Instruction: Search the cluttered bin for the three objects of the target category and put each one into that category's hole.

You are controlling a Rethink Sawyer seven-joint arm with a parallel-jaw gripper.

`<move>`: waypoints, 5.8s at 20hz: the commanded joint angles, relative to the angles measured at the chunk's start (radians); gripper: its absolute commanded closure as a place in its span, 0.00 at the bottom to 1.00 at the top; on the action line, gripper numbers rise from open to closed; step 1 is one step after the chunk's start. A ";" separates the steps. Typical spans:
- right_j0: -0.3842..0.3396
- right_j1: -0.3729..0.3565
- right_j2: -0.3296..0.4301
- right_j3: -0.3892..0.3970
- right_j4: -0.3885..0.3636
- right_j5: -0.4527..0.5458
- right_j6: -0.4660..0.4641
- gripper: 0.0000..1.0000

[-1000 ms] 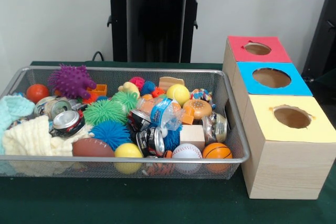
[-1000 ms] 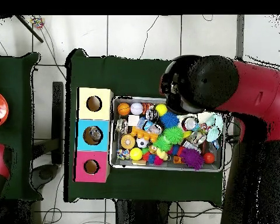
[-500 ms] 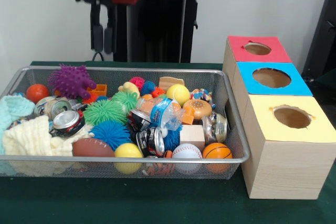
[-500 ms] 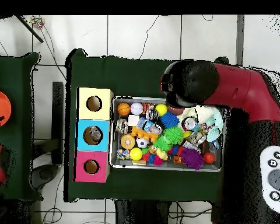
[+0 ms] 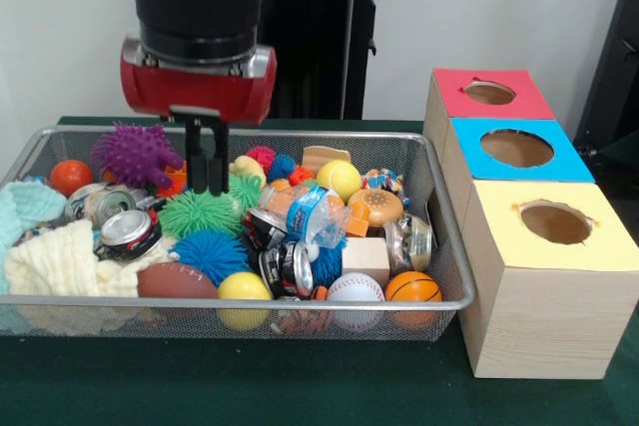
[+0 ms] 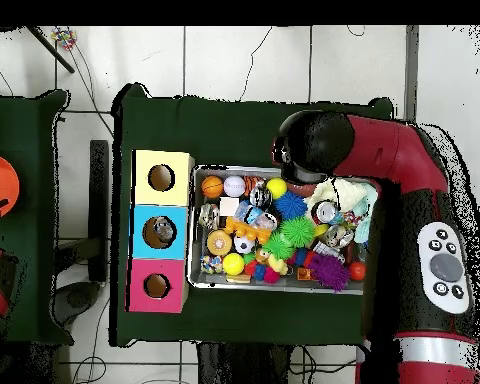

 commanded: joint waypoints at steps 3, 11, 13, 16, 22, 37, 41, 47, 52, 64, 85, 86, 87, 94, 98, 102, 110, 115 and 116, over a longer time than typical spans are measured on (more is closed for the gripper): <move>0.021 0.113 0.049 -0.110 -0.029 0.118 -0.076 1.00; 0.026 0.106 0.037 -0.081 -0.002 0.153 -0.057 0.00; 0.031 0.070 0.034 -0.036 0.016 0.164 -0.043 0.00; 0.033 0.008 0.045 0.048 0.043 0.181 -0.055 0.00; 0.002 -0.101 0.124 0.203 0.058 0.141 -0.244 0.00; -0.044 -0.132 0.335 0.353 -0.042 0.056 -0.451 0.00; -0.042 -0.085 0.350 0.320 -0.062 0.073 -0.439 0.00; -0.028 -0.034 0.364 0.279 -0.110 0.058 -0.418 0.00; -0.012 0.026 0.378 0.249 -0.162 0.049 -0.425 0.00; -0.011 0.069 0.410 0.144 -0.238 0.141 -0.477 0.00; -0.063 0.081 0.424 0.133 -0.258 0.203 -0.509 0.00; -0.063 0.079 0.427 0.128 -0.258 0.205 -0.512 0.00; -0.066 0.078 0.431 0.131 -0.256 0.205 -0.513 0.00; -0.100 0.073 0.445 0.143 -0.255 0.239 -0.540 0.00; -0.102 0.062 0.445 0.127 -0.262 0.261 -0.536 0.00; -0.106 0.079 0.451 0.106 -0.258 0.273 -0.534 0.00; -0.118 0.085 0.437 0.125 -0.280 0.220 -0.525 0.00; -0.140 0.127 0.423 0.144 -0.317 0.175 -0.556 0.00; -0.148 0.136 0.422 0.146 -0.327 0.167 -0.567 0.00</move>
